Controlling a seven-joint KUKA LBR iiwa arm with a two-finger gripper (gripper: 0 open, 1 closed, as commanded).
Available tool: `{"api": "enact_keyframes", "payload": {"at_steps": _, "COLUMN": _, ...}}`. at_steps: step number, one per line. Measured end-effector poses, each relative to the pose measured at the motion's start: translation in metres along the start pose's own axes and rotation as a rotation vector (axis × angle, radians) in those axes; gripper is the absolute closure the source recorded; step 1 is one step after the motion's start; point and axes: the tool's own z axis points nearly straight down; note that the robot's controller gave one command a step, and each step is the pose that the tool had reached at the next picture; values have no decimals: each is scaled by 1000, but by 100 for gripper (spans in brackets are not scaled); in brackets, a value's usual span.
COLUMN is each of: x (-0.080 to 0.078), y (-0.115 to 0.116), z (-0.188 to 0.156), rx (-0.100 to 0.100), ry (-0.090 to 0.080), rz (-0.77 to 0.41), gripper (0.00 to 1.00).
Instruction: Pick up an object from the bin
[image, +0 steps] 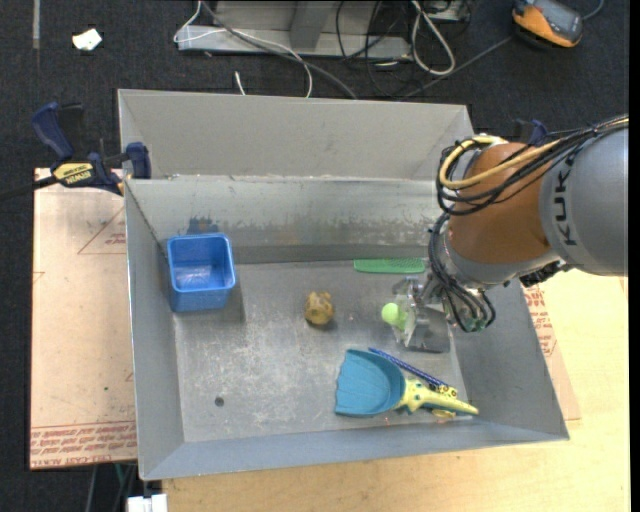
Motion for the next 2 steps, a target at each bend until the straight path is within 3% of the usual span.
{"api": "enact_keyframes", "payload": {"at_steps": 2, "x": 1, "y": 3, "z": -153, "rx": 0, "ry": 1, "rz": 0, "gripper": 100}}
